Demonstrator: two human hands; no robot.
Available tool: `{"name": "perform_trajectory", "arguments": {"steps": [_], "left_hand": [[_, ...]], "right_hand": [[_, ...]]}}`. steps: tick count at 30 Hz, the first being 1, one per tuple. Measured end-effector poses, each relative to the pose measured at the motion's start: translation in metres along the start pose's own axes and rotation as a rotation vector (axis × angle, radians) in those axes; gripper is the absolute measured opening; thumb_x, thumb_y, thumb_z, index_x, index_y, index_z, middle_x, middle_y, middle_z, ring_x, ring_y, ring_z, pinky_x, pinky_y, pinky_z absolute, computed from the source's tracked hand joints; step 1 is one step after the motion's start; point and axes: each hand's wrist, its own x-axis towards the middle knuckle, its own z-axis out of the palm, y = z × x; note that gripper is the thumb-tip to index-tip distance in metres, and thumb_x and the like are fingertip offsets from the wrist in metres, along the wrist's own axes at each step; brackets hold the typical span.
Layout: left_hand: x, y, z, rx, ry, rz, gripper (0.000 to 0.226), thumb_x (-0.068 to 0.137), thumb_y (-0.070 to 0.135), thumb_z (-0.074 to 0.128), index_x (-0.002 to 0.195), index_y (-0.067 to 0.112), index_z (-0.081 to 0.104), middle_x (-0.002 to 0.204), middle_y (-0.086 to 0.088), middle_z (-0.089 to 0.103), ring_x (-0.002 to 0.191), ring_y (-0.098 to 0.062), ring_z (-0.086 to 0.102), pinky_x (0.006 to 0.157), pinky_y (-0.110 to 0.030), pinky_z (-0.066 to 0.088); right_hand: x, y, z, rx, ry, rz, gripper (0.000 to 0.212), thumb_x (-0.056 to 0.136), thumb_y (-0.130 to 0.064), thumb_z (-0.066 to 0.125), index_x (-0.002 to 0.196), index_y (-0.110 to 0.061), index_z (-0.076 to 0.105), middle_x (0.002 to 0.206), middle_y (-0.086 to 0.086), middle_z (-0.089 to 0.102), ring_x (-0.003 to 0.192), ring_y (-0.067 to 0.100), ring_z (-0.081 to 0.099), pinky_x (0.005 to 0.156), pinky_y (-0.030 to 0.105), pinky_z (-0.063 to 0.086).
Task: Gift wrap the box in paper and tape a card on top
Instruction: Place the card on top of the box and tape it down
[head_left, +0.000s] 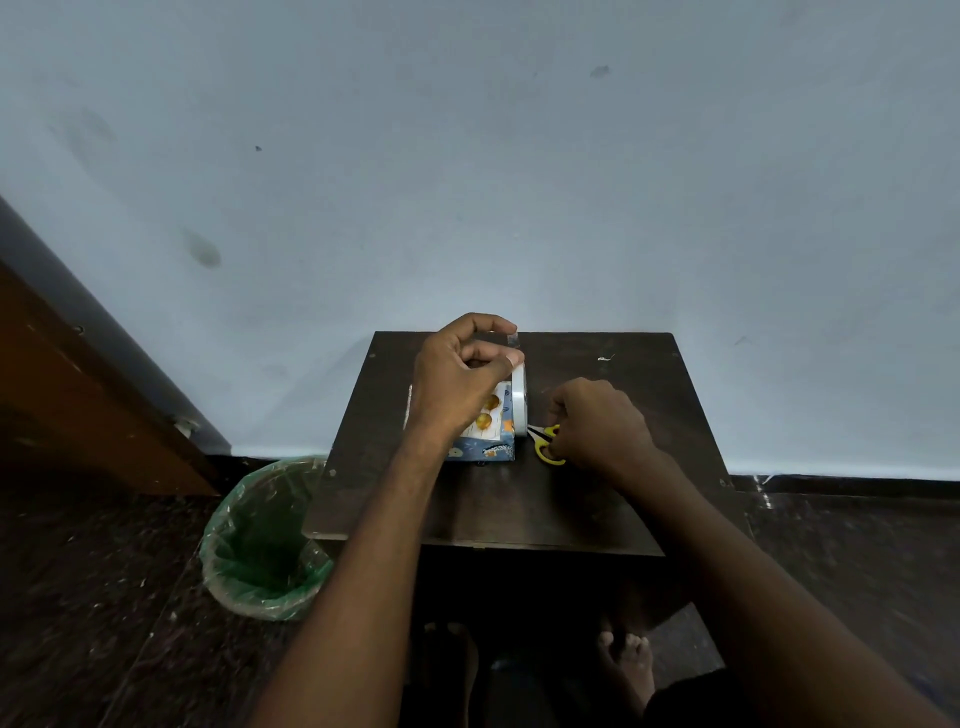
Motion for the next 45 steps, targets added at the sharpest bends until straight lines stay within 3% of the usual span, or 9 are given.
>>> {"name": "perform_trajectory", "arguments": {"steps": [4,8,11,15,19,27,33,36,45], "left_hand": [[0.000,0.001,0.000,-0.010,0.007,0.005,0.023,0.090,0.012,0.083,0.108,0.025,0.075,0.082,0.003,0.082,0.091,-0.019,0.079,0.090,-0.042,0.063],[0.000,0.003,0.000,-0.008,0.008,0.008,0.024,0.090,0.011,0.083,0.109,0.023,0.075,0.082,0.003,0.082,0.091,-0.019,0.080,0.086,-0.034,0.063],[0.002,0.002,-0.002,0.008,-0.001,0.008,0.024,0.091,0.012,0.083,0.110,0.024,0.075,0.083,0.002,0.082,0.089,-0.019,0.080,0.083,-0.031,0.063],[0.002,0.001,-0.001,0.001,-0.023,0.012,0.026,0.091,0.009,0.082,0.112,0.022,0.074,0.084,0.001,0.082,0.088,-0.025,0.079,0.081,-0.038,0.065],[0.002,0.001,-0.001,-0.015,-0.052,0.014,0.031,0.090,-0.001,0.079,0.114,0.018,0.074,0.088,-0.002,0.082,0.085,-0.035,0.076,0.084,-0.051,0.063],[0.002,0.000,0.001,-0.029,-0.077,-0.004,0.033,0.090,-0.003,0.077,0.115,0.017,0.073,0.091,-0.002,0.082,0.081,-0.021,0.073,0.077,-0.041,0.058],[0.002,0.001,0.002,-0.003,-0.106,0.017,0.035,0.089,-0.007,0.074,0.115,0.018,0.073,0.091,-0.001,0.082,0.088,-0.042,0.074,0.075,-0.043,0.060],[0.002,0.000,0.003,0.011,-0.118,0.026,0.037,0.088,-0.008,0.073,0.113,0.019,0.073,0.090,0.000,0.082,0.090,-0.051,0.070,0.077,-0.054,0.061],[0.001,-0.001,0.004,0.057,-0.131,0.054,0.040,0.086,-0.010,0.071,0.113,0.019,0.074,0.091,-0.001,0.082,0.091,-0.033,0.078,0.088,-0.055,0.062]], "right_hand": [[-0.009,0.002,-0.004,-0.178,0.083,-0.039,0.017,0.090,-0.017,0.069,0.107,-0.014,0.065,0.112,0.010,0.063,0.104,0.036,0.063,0.076,0.037,0.047],[-0.003,0.019,-0.006,-0.152,0.195,0.025,0.019,0.096,-0.010,0.057,0.110,-0.018,0.067,0.121,0.011,0.054,0.103,0.041,0.064,0.072,0.037,0.042],[0.008,0.028,-0.012,0.097,0.222,0.016,0.032,0.092,-0.010,0.062,0.112,-0.031,0.074,0.117,0.004,0.063,0.105,0.033,0.064,0.078,0.032,0.042],[0.012,0.022,-0.022,0.333,0.213,-0.110,0.037,0.091,-0.002,0.062,0.113,-0.027,0.078,0.092,-0.008,0.070,0.090,0.016,0.065,0.078,0.030,0.050],[0.012,0.025,-0.028,0.385,0.167,-0.171,0.031,0.090,-0.008,0.072,0.107,-0.032,0.079,0.085,-0.009,0.074,0.070,0.001,0.059,0.069,0.020,0.046],[0.009,0.033,-0.041,0.403,0.096,-0.215,0.034,0.079,-0.019,0.083,0.110,-0.032,0.079,0.084,-0.010,0.074,0.065,-0.008,0.059,0.070,0.022,0.047],[0.009,0.030,-0.042,0.405,0.047,-0.249,0.038,0.079,-0.021,0.084,0.114,-0.035,0.079,0.087,-0.019,0.072,0.072,-0.012,0.060,0.071,0.019,0.045],[0.010,0.030,-0.042,0.419,0.056,-0.252,0.038,0.078,-0.021,0.084,0.114,-0.034,0.079,0.092,-0.016,0.074,0.073,-0.008,0.062,0.073,0.020,0.046],[0.012,0.028,-0.041,0.334,0.127,-0.270,0.036,0.081,-0.017,0.081,0.111,-0.036,0.081,0.093,-0.015,0.075,0.077,0.001,0.063,0.070,0.024,0.046]]}}
